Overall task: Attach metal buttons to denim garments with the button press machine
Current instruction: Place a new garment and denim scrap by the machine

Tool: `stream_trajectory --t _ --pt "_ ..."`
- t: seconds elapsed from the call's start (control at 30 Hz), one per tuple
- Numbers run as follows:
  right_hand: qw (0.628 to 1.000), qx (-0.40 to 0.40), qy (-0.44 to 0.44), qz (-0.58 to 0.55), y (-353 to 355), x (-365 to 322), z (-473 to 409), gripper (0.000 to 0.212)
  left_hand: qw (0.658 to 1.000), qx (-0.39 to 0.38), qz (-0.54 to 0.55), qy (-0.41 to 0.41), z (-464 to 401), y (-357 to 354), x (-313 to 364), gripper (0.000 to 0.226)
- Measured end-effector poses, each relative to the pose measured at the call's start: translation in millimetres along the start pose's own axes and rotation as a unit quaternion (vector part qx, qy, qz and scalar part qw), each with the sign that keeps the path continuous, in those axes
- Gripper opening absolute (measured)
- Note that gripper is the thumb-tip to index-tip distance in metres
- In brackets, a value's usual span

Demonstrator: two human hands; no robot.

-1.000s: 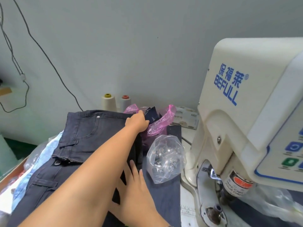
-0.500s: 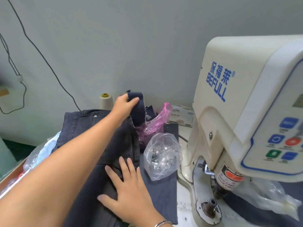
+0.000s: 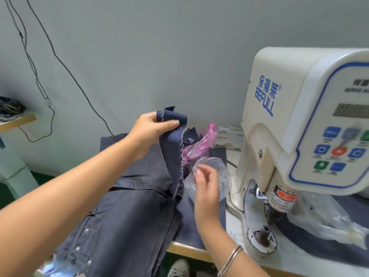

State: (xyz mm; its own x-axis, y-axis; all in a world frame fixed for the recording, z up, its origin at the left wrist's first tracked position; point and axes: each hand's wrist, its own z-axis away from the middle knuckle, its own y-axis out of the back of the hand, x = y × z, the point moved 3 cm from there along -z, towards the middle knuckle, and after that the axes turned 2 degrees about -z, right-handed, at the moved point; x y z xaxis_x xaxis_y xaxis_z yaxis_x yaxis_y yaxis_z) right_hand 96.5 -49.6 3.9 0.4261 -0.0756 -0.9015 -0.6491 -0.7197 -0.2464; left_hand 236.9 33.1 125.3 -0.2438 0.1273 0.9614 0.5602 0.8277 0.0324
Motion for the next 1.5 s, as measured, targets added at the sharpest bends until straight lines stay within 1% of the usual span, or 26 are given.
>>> stream_trajectory --t 0.07,0.1,0.13,0.2,0.23,0.33,0.43,0.57,0.6,0.7,0.77,0.83,0.87,0.93,1.0,1.03,1.07,1.1,1.13,1.17,1.2,1.23,1.3,1.37,1.43,1.5 --pt "0.997 -0.016 -0.052 -0.046 -9.8 -14.5 -20.0 0.033 0.999 -0.012 -0.02 0.042 16.4 -2.9 -19.8 0.015" --pt "0.995 -0.038 -0.081 -0.034 -16.0 -18.4 -28.3 0.037 0.998 -0.018 -0.025 0.056 23.8 -4.7 -29.1 0.015" --pt "0.993 -0.061 -0.097 0.001 -22.2 -21.4 -33.2 0.034 0.997 -0.022 -0.027 0.067 30.0 -5.9 -37.6 0.013" --pt "0.988 -0.088 -0.099 0.082 -28.2 -21.6 -38.1 0.015 0.995 -0.016 -0.013 0.097 39.4 -6.1 -50.7 0.007" --pt "0.987 -0.089 -0.1 0.092 -28.0 -19.5 -40.4 0.013 0.992 -0.011 0.009 0.122 42.9 -5.5 -54.0 0.009" --pt "0.986 -0.081 -0.136 0.05 -23.2 -13.8 -45.5 0.017 0.981 -0.011 0.067 0.179 49.1 0.5 -56.9 0.026" --pt "0.988 -0.089 -0.114 0.053 -18.8 -13.5 -46.2 0.019 0.979 -0.008 0.102 0.178 54.2 6.5 -51.3 0.032" --pt "0.998 -0.033 -0.048 0.031 -4.0 -23.9 -52.1 0.028 0.973 0.075 0.153 0.158 52.0 24.3 -38.8 0.029" --pt "0.999 -0.017 -0.047 0.011 -0.1 -27.9 -54.7 0.031 0.969 0.077 0.173 0.156 50.0 30.1 -33.9 0.029" --pt "0.999 0.004 -0.039 -0.028 7.2 -40.3 -64.8 0.041 0.961 0.013 0.239 0.138 43.6 41.8 -8.1 0.04" --pt "0.998 -0.002 -0.034 -0.054 7.5 -49.3 -70.5 0.046 0.977 -0.005 0.176 0.118 37.8 47.1 2.2 0.031" --pt "0.994 -0.023 -0.052 -0.088 4.6 -51.5 -74.6 0.046 0.994 -0.017 0.039 0.101 31.4 50.8 -8.9 0.022" --pt "0.993 -0.037 -0.072 -0.09 2.3 -49.9 -74.9 0.046 0.993 -0.018 -0.034 0.111 28.9 52.4 -23.2 0.02" --pt "0.99 -0.074 -0.114 -0.032 -1.6 -41.6 -71.7 0.049 0.974 -0.007 -0.175 0.142 25.5 57.1 -58.3 0.02" --pt "0.983 -0.116 -0.131 0.059 -3.5 -31.2 -66.4 0.057 0.931 0.023 -0.336 0.142 18.9 65.1 -91.3 0.025" --pt "0.978 -0.137 -0.124 0.1 -4.2 -27.3 -64.3 0.059 0.907 0.049 -0.397 0.131 15.2 68.5 -101.8 0.02" --pt "0.973 -0.156 -0.109 0.127 -5.0 -24.8 -63.3 0.061 0.901 0.084 -0.406 0.128 10.4 70.6 -106.5 0.011" --pt "0.972 -0.169 -0.092 0.138 -5.9 -22.8 -64.6 0.063 0.91 0.114 -0.381 0.121 5.5 70.6 -106.7 0.002" --pt "0.972 -0.175 -0.077 0.136 -7.2 -22.2 -67.1 0.064 0.919 0.134 -0.356 0.107 -0.3 69.5 -105.3 0.014" --pt "0.974 -0.177 -0.065 0.124 -8.9 -22.9 -70.0 0.066 0.924 0.131 -0.346 0.093 -6.6 66.7 -102.5 0.025" --pt "0.977 -0.174 -0.054 0.11 -11.5 -24.2 -73.2 0.067 0.919 0.123 -0.367 0.077 -11.7 64.2 -99.4 0.033" --pt "0.98 -0.168 -0.043 0.102 -14.0 -25.2 -76.5 0.068 0.904 0.108 -0.409 0.063 -16.4 62.2 -99.2 0.038" --pt "0.978 -0.157 -0.019 0.139 -19.8 -27.0 -82.7 0.066 0.847 0.105 -0.517 0.063 -17.0 59.1 -99.3 0.052" --pt "0.955 -0.15 0.003 0.257 -24.2 -22.6 -92.5 0.063 0.806 0.122 -0.578 0.019 -7.7 53.1 -97.0 0.055" --pt "0.916 -0.148 0.045 0.369 -29.5 -18.3 -104.1 0.064 0.798 0.102 -0.589 -0.076 4.3 37.7 -98.3 0.043" --pt "0.904 -0.149 0.102 0.387 -41.4 -18.7 -115.9 0.066 0.785 0.036 -0.611 -0.095 13.4 22.0 -110.2 0.039"
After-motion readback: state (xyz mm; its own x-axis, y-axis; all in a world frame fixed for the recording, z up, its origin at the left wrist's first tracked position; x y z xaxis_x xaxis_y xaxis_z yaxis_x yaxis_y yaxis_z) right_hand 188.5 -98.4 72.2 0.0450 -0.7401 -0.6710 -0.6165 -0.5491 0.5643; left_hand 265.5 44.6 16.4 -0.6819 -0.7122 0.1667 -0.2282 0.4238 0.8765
